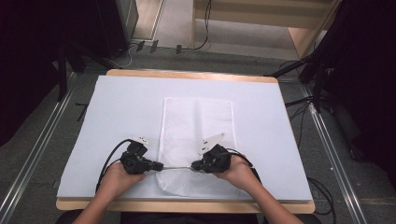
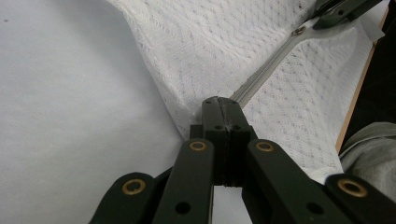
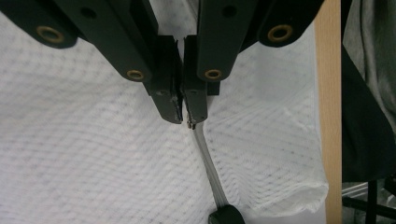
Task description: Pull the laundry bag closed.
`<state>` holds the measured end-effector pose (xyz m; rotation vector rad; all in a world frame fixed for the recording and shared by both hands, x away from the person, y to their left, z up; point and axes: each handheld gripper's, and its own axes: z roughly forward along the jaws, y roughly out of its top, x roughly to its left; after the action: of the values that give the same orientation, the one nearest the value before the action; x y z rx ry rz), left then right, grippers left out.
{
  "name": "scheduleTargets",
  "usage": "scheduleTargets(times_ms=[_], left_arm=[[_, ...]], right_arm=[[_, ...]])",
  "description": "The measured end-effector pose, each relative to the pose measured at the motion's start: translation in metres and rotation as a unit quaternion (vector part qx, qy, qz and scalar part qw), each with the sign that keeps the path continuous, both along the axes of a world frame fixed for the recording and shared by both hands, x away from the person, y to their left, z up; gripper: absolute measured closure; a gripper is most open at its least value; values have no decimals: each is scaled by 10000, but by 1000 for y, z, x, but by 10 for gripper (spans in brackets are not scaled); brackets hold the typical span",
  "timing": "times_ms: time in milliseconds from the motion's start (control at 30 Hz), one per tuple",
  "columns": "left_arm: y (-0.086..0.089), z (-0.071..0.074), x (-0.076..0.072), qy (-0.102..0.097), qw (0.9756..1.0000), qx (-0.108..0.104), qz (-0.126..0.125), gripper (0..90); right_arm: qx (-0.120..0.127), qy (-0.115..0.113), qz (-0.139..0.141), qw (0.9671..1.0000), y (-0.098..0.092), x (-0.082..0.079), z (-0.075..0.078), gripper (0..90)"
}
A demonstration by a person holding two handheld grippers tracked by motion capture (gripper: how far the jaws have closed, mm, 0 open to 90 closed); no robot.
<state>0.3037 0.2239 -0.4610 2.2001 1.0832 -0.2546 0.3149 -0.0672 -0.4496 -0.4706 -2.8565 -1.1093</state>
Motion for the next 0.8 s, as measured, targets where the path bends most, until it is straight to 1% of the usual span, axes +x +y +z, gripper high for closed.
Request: scheduleTargets(times_ms=[100, 300, 333, 400, 433, 500, 533, 600, 733, 800], left_arm=[[0, 0, 0, 0, 10000, -19, 0, 900], [0, 0, 0, 7, 10000, -30, -6, 900], [1, 0, 0, 11, 10000, -33, -5, 900], [1, -1, 0, 3, 10000, -45, -10, 900], [1, 0, 0, -2, 10000, -34, -15, 900], [0, 0, 0, -9, 10000, -15, -16, 900], [0, 0, 0, -4, 10000, -30, -19, 900], [0, 0, 0, -15, 10000, -17, -19, 900], [1, 0, 0, -23, 10000, -30, -28, 900], [0, 0, 0, -26, 10000, -26, -32, 900]], right_arm=[[-4, 4, -45, 10000, -10, 0, 1, 891], [65, 119, -196, 9997, -33, 0, 0, 891], [98, 113, -193, 9997, -36, 0, 0, 891], [140, 172, -249, 9994, -45, 0, 0, 891], [200, 202, -270, 9992, -48, 0, -1, 891], [243, 249, -321, 9989, -53, 0, -1, 891], [242, 202, -294, 9991, -55, 0, -1, 891], [231, 224, -362, 9988, -61, 0, 0, 891], [309, 221, -409, 9984, -73, 1, 1, 891], [296, 210, -447, 9983, -81, 0, 1, 891]])
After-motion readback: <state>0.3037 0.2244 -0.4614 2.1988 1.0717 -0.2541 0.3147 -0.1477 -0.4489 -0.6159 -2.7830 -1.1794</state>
